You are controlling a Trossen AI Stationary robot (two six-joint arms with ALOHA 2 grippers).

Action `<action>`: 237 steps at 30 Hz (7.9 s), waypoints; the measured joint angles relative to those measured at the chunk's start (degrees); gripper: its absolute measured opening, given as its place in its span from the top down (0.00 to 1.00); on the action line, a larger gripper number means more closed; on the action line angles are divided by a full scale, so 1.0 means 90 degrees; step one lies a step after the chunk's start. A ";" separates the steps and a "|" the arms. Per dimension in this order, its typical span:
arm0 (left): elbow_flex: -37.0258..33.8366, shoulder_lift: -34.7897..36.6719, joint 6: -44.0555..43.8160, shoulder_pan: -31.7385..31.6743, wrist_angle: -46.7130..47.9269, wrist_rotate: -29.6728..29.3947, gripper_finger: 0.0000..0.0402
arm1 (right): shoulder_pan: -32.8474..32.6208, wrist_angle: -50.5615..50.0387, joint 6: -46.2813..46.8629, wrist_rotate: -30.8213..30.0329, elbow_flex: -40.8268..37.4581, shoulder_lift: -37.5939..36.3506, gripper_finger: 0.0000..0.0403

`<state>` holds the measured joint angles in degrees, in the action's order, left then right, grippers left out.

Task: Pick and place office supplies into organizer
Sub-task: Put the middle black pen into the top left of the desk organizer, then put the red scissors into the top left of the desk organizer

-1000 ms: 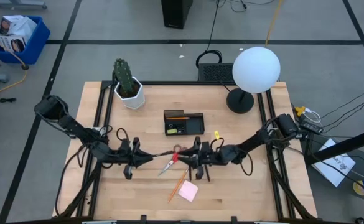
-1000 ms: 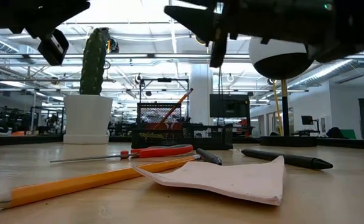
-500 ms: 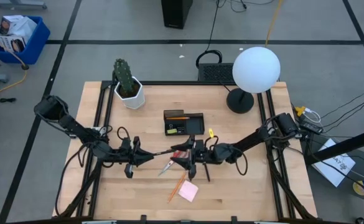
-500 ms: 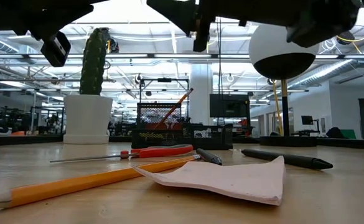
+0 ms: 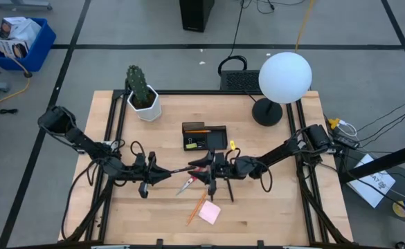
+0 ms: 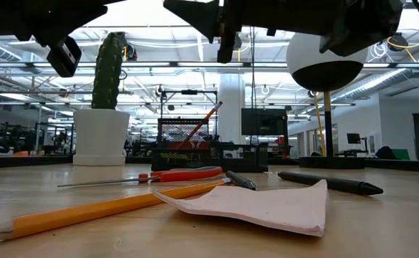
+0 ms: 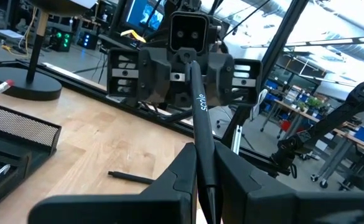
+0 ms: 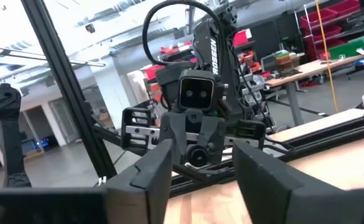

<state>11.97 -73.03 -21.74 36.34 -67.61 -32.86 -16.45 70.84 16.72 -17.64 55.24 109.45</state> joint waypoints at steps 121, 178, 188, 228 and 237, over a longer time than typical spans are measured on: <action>-0.0189 0.0000 -0.0646 -0.0034 0.2198 0.0315 0.53 | 0.0012 -0.8945 0.1607 -0.0161 0.2147 -0.1041 0.74; -0.0189 -0.0002 -0.1297 -0.0034 0.2263 0.0318 0.53 | 0.0957 -1.0948 0.2826 0.1395 0.2897 0.1137 0.78; -0.0189 -0.0002 -0.1309 -0.0034 0.2341 0.0323 0.53 | 0.0859 -1.0955 0.2561 0.1020 0.2885 0.1116 0.96; -0.0192 -0.0002 -0.1311 -0.0034 0.2555 0.0320 0.53 | 0.0981 -1.0230 0.1682 0.1471 0.2875 0.0600 0.67; -0.0192 -0.0002 -0.1308 -0.0034 0.2560 0.0353 0.53 | 0.0924 -1.0519 0.1697 0.1473 0.2866 0.0754 0.70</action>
<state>10.24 -73.06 -33.51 36.03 -44.58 -29.68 -8.13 -23.83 31.99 -4.38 81.03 116.23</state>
